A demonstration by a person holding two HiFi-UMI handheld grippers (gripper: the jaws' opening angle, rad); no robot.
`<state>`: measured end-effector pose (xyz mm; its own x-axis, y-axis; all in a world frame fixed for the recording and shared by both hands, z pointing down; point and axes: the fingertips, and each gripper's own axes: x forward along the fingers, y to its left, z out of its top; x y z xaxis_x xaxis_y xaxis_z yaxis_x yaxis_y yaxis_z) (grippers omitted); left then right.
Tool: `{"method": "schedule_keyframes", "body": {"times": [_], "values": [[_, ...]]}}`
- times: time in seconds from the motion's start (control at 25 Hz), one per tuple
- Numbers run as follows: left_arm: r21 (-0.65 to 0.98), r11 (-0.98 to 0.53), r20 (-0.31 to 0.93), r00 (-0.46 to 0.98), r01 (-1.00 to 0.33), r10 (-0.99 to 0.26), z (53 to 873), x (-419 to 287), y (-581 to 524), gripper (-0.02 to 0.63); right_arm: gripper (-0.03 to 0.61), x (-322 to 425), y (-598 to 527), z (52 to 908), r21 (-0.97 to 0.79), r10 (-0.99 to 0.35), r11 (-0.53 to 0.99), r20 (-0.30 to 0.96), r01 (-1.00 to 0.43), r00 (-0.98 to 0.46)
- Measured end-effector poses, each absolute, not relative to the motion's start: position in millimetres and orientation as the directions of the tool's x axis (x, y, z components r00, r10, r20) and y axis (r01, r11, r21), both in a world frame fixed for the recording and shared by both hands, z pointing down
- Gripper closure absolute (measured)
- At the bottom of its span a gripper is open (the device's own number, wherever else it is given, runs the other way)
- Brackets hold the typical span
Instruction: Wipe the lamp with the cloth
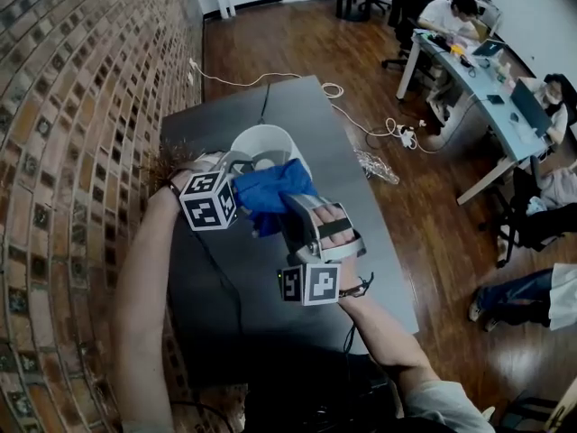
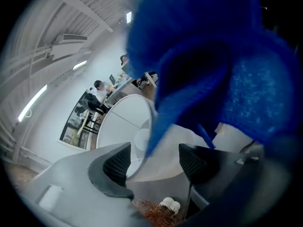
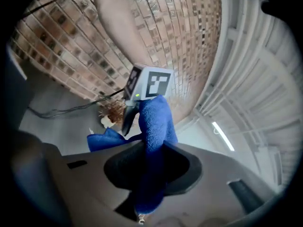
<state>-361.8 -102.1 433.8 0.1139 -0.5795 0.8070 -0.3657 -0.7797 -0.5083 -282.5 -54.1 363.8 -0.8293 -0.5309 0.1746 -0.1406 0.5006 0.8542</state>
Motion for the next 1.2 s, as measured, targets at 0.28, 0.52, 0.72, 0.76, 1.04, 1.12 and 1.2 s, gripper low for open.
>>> {"method": "schedule_keyframes", "body": {"times": [0.28, 0.52, 0.72, 0.76, 1.04, 1.12, 1.2], "values": [[-0.511, -0.774, 0.800, 0.121, -0.373, -0.587, 436.0, -363.2, -100.9, 0.296, 0.489, -303.8, -34.5, 488.3, 0.805, -0.464, 0.582, 0.442, 0.111, -0.768], [-0.507, -0.768, 0.804, 0.105, -0.392, -0.585, 435.8, -362.2, -101.7, 0.296, 0.489, -245.9, -56.6, 597.5, -0.499, -0.127, 0.806, 0.380, -0.318, -0.916], [-0.455, -0.680, 0.764, 0.139, -0.575, -0.629, 424.0, -347.9, -120.9, 0.296, 0.489, -272.1, -98.1, 561.9, -0.890, -0.199, 0.454, -0.072, -0.027, -0.977], [-0.430, -0.649, 0.755, 0.145, -0.627, -0.640, 420.8, -344.3, -125.2, 0.296, 0.489, -269.3, -109.0, 558.9, -0.894, -0.226, 0.448, -0.115, 0.001, -0.967], [-0.220, -0.625, 0.905, 0.083, -0.749, -0.417, 426.2, -286.9, -101.2, 0.377, 0.491, -235.6, -164.6, 569.1, -0.967, -0.245, 0.250, -0.107, 0.044, -0.964], [-0.087, -0.556, 0.935, 0.124, -0.827, -0.331, 418.6, -275.6, -93.2, 0.485, 0.491, -227.4, -171.8, 555.2, -0.960, -0.197, 0.269, -0.132, 0.076, -0.971], [0.039, -0.506, 0.929, 0.217, -0.862, -0.299, 407.1, -264.3, -91.9, 0.505, 0.491, -216.4, -179.9, 541.6, -0.956, -0.170, 0.276, -0.148, 0.097, -0.974]]}}
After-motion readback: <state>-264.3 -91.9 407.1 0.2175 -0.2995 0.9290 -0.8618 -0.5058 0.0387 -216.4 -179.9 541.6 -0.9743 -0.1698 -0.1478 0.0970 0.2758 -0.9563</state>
